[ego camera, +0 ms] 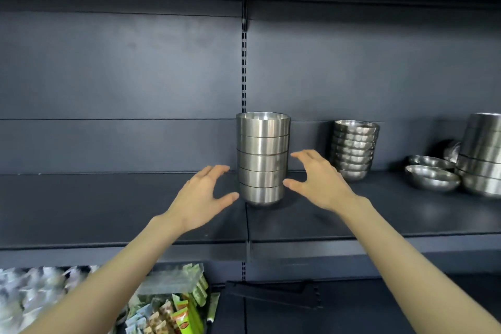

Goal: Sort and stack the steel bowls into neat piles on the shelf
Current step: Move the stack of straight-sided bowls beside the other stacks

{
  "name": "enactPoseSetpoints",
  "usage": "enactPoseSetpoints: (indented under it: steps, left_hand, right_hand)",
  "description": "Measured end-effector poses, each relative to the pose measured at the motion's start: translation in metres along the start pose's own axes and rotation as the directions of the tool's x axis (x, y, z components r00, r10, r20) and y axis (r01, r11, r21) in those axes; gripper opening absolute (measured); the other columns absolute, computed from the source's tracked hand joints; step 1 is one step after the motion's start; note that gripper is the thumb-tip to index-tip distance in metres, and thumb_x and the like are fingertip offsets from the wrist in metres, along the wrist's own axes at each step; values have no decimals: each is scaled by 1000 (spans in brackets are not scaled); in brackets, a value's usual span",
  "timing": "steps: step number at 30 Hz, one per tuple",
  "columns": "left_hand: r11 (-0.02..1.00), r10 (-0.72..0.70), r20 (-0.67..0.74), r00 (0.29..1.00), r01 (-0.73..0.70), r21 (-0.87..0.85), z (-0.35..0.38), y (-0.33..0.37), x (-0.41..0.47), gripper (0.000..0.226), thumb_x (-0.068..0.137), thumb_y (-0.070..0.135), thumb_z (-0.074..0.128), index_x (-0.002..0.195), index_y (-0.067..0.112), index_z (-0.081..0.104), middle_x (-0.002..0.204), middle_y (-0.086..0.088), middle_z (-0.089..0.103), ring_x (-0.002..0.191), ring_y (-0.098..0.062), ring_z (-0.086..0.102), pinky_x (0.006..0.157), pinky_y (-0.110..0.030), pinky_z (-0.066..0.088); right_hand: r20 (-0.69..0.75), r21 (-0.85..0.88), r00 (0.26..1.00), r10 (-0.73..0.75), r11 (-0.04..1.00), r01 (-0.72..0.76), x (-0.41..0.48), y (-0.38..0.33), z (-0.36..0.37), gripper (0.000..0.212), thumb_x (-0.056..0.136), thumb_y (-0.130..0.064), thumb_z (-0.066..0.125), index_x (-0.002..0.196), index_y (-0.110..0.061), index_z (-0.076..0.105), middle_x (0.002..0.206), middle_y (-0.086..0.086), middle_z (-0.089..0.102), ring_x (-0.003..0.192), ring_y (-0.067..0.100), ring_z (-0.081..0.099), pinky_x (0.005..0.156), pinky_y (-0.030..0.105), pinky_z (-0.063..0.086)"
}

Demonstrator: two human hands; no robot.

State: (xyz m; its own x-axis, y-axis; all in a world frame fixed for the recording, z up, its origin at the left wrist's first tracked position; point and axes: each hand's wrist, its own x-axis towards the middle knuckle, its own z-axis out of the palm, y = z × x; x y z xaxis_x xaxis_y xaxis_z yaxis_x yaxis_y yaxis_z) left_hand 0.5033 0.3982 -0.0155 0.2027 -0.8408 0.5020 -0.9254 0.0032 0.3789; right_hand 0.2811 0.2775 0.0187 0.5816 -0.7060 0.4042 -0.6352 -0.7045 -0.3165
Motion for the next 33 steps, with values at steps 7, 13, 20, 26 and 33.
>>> enactPoseSetpoints:
  steps: [7, 13, 20, 26, 33]
  left_hand:
    - [959, -95, 38, 995, 101, -265, 46, -27, 43, 84, 80, 47, 70, 147, 23, 24, 143, 1, 41, 125, -11, 43, 97, -23, 34]
    - [838, -156, 206, 966, 240, -490, 77, -42, 66, 112, 66, 49, 81, 151, 24, 11, 149, 7, 32, 135, -12, 35, 104, -25, 36]
    - [785, -121, 281, 952, 266, -560, 90, -53, 80, 112, 66, 39, 84, 150, 23, 12, 109, 38, 34, 92, 28, 44, 66, 6, 35]
    - [747, -103, 314, 944, 281, -602, 95, -59, 85, 111, 60, 47, 86, 148, 23, 22, 138, 10, 45, 124, -8, 45, 99, -24, 37]
    - [741, -39, 299, 954, 228, -631, 102, -48, 84, 123, 42, 62, 83, 144, 24, 27, 131, 12, 51, 121, -7, 49, 103, -29, 42]
  right_hand:
    - [-22, 238, 998, 62, 970, -55, 42, 23, 24, 83, 84, -46, 69, 150, -21, 24, 152, 4, 34, 135, 24, 38, 109, 44, 37]
    - [11, 484, 995, 95, 871, -88, 58, 34, 48, 112, 66, -63, 75, 153, -29, 13, 155, -2, 31, 139, 18, 34, 111, 38, 34]
    - [50, 594, 990, 131, 793, -135, 73, 40, 64, 117, 58, -65, 80, 151, -33, 14, 142, -8, 45, 124, 13, 50, 98, 29, 43]
    - [49, 698, 982, 184, 697, -166, 75, 37, 73, 109, 49, -62, 83, 142, -30, 37, 134, -8, 56, 113, 13, 61, 79, 29, 57]
    - [4, 730, 970, 242, 662, -168, 57, 43, 65, 90, 48, -55, 86, 127, -40, 46, 111, -19, 65, 95, 2, 69, 64, 20, 55]
